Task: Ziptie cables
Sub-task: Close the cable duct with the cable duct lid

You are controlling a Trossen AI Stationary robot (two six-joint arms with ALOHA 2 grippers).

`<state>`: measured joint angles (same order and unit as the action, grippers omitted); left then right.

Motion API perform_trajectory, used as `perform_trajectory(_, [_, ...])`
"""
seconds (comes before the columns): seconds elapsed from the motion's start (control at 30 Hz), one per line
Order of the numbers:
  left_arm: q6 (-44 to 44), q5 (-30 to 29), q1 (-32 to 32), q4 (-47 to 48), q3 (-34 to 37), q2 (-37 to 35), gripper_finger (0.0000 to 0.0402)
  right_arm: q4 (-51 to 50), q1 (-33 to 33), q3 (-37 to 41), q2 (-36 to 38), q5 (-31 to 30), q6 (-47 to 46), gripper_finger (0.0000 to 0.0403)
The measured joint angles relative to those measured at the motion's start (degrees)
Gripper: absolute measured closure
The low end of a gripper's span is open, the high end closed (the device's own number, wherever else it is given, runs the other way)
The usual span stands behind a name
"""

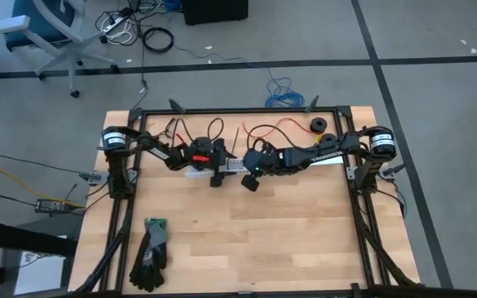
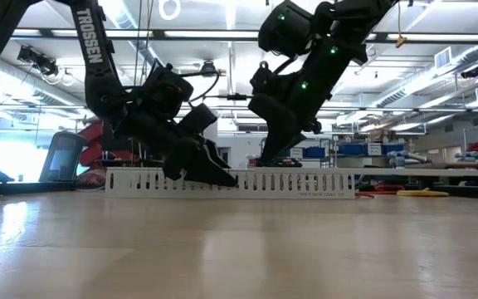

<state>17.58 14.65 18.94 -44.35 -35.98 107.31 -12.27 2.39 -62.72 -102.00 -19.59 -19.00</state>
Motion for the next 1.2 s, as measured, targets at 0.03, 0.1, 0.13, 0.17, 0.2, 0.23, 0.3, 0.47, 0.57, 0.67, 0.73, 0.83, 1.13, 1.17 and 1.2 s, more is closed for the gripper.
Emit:
perform_trajectory(0.03, [0.0, 0.0, 0.0, 0.5, -0.2, 0.0, 0.0090, -0.3, 0.0, 0.0, 0.0, -0.4, -0.1, 0.0403])
perform_trajectory(0.1, [0.0, 0.0, 0.0, 1.1, -0.5, 0.0, 0.0090, -1.1, 0.3, 0.0, 0.0, -1.4, -0.7, 0.0403])
perform_trajectory(0.13, [0.0, 0.0, 0.0, 1.5, -0.6, 0.0, 0.0090, -1.6, 0.4, 0.0, 0.0, -1.8, -1.4, 0.0403])
perform_trajectory(0.17, [0.0, 0.0, 0.0, 1.5, -0.6, 0.0, 0.0092, -2.1, 0.7, 0.0, 0.0, -1.9, -2.0, 0.0403])
perform_trajectory(0.2, [0.0, 0.0, 0.0, 1.6, -0.6, 0.0, 0.0095, -2.6, 0.9, 0.0, 0.0, -1.9, -2.8, 0.0403])
perform_trajectory(0.23, [0.0, 0.0, 0.0, 1.6, -0.6, 0.0, 0.0099, -3.0, 1.1, 0.0, 0.0, -1.9, -3.2, 0.0403])
perform_trajectory(0.3, [0.0, 0.0, 0.0, 2.0, -0.6, 0.0, 0.0111, -3.2, 1.2, 0.0, 0.0, -1.9, -3.5, 0.0403])
perform_trajectory(0.47, [0.0, 0.0, 0.0, 2.3, -0.6, 0.0, 0.0145, -3.2, 1.2, 0.0, 0.2, -2.1, -3.4, 0.0403])
perform_trajectory(0.57, [0.1, 0.0, 0.0, 2.4, -0.6, 0.0, 0.0155, -4.0, 0.7, 0.0, 0.9, -2.0, -3.9, 0.0403])
perform_trajectory(0.67, [0.1, 0.0, 0.0, 2.4, -0.6, -0.1, 0.0156, -7.0, 0.7, -0.1, 1.5, -1.9, -6.0, 0.0403])
perform_trajectory(0.73, [0.1, 0.0, 0.0, 2.5, -0.6, -0.1, 0.0156, -9.7, 0.8, 0.0, 1.6, -1.2, -8.6, 0.0403])
perform_trajectory(0.83, [0.1, 0.0, 0.0, 2.6, -0.6, -0.1, 0.0156, -7.2, 3.2, -0.2, -0.2, 5.4, -9.1, 0.0403])
perform_trajectory(1.13, [0.0, 0.0, 0.0, 2.9, -0.7, -0.1, 0.0157, 19.7, 6.0, 0.1, -5.8, 11.8, 4.3, 0.0403])
perform_trajectory(1.17, [0.0, -0.1, 0.0, 3.0, -0.7, -0.1, 0.0157, 20.0, 5.4, 0.1, -4.6, 8.9, 5.8, 0.0403])
perform_trajectory(1.2, [0.0, -0.2, -0.1, 2.9, -0.7, -0.1, 0.0157, 20.4, 4.9, 0.1, -3.0, 7.1, 6.9, 0.0403])
